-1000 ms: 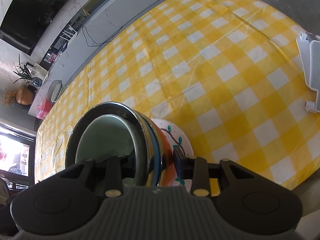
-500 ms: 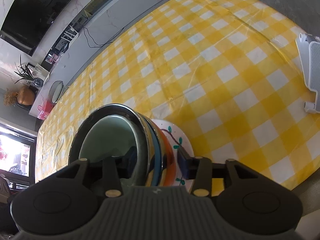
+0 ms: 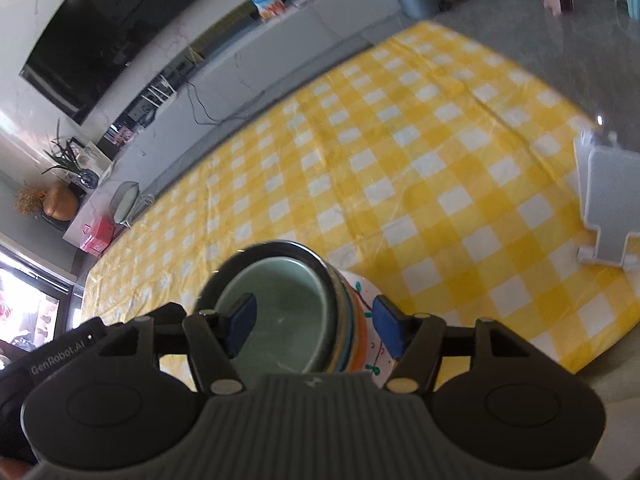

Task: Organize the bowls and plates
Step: 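Open both grippers and pull them back from the bowl stack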

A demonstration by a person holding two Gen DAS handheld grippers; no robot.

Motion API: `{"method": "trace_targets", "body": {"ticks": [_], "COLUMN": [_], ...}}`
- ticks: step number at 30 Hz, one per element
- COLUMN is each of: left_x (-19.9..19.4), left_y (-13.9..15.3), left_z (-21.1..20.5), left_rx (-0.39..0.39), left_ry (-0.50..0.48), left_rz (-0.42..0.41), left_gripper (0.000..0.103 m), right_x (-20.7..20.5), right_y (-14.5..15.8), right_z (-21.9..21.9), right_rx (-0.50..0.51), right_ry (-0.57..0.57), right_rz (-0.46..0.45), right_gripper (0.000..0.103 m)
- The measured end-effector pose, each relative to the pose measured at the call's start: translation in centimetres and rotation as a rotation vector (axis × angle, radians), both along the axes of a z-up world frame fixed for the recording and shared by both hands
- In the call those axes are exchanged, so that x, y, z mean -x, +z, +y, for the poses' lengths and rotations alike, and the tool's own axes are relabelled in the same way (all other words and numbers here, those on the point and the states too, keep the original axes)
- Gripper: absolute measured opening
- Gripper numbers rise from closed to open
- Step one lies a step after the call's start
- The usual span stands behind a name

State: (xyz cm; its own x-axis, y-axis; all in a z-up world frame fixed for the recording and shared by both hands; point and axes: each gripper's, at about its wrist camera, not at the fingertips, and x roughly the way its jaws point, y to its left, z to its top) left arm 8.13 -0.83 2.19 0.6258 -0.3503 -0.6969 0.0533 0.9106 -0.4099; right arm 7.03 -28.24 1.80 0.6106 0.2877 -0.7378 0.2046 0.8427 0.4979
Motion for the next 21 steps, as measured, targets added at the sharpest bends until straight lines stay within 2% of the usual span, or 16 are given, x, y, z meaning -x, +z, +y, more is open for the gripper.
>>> {"method": "trace_targets", "body": {"ticks": [4,10,14,16,19,21], "left_x": [3.5,9.9,13.8,15.3,17.0,18.0], "left_y": [3.9,7.2,7.1,6.7,6.1,5.4], "left_z": [0.1,-0.7,-1.4,-1.7,-1.8,-1.7], "left_rx": [-0.05,-0.213,-0.336,-0.384,-0.419,-0.436], "left_ry": [-0.036,-0.106,-0.113,-0.111,-0.085,-0.059], "left_rz": [-0.153,-0.395,-0.519,-0.546,-0.572,-0.589], "left_gripper": [0.064,0.064,0.064,0.064,0.065,0.075], "right_x": [3.1,9.4,13.7,15.6,17.9,19.2], "right_y": [4.1,8.9,9.3,9.0,8.1,7.4], "right_z": [1.3,2.8,3.8,4.2,4.6,4.8], "right_rx": [0.124,0.314,0.396,0.437,0.487,0.51], "right_ry": [0.029,0.063,0.07,0.069,0.049,0.03], "right_rz": [-0.134,-0.349,-0.447,-0.488,-0.546,-0.573], "right_gripper": [0.064,0.068,0.072,0.073,0.081,0.085]}}
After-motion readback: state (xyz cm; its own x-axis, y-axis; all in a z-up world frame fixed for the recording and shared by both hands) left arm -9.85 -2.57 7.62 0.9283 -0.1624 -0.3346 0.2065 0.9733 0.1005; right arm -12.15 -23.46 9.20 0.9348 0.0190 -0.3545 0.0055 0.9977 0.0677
